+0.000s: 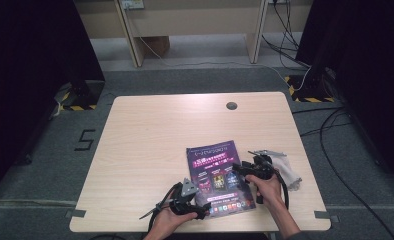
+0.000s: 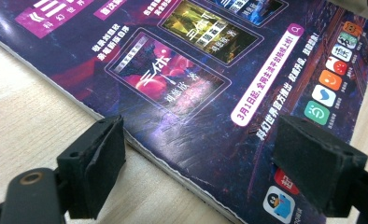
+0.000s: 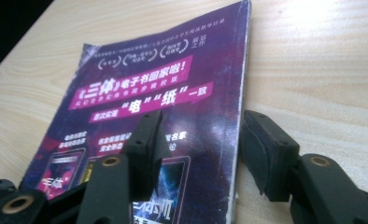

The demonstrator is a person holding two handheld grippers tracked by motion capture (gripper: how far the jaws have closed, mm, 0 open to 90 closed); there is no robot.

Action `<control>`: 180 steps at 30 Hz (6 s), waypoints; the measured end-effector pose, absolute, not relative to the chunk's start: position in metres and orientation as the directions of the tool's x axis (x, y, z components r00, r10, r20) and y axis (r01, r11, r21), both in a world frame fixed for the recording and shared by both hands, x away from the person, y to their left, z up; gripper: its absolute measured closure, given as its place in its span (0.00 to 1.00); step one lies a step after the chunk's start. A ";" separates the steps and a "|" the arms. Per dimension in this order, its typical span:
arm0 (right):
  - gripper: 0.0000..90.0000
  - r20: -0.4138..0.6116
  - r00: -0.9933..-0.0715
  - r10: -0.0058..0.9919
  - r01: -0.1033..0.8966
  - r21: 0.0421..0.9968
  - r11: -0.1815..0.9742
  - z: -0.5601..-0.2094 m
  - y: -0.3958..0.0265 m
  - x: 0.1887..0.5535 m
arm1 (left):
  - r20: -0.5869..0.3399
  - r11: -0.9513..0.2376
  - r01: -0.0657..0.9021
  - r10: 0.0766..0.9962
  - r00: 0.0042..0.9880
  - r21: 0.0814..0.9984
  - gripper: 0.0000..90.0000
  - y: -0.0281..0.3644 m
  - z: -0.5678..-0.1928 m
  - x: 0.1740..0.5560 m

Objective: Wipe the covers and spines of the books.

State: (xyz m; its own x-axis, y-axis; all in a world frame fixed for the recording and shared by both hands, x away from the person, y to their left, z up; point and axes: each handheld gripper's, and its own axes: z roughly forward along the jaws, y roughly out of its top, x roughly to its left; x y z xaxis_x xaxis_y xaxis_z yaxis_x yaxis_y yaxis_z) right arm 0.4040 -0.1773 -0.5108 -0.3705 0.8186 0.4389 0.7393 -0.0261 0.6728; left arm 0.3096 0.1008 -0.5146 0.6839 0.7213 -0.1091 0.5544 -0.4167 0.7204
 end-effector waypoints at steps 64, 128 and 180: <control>0.93 -0.060 -0.736 0.675 0.501 0.621 0.602 -0.408 -0.111 0.426 | -0.052 -0.463 0.556 0.735 0.677 0.690 0.19 0.160 -0.504 0.281; 0.87 -0.084 -0.872 0.483 0.372 0.529 0.763 -0.440 -0.063 0.379 | -0.040 -0.457 0.566 0.753 0.657 0.687 0.19 0.168 -0.504 0.289; 0.45 0.037 -0.675 0.737 0.573 0.656 0.492 -0.480 -0.135 0.387 | -0.037 -0.456 0.558 0.751 0.659 0.693 0.19 0.164 -0.505 0.288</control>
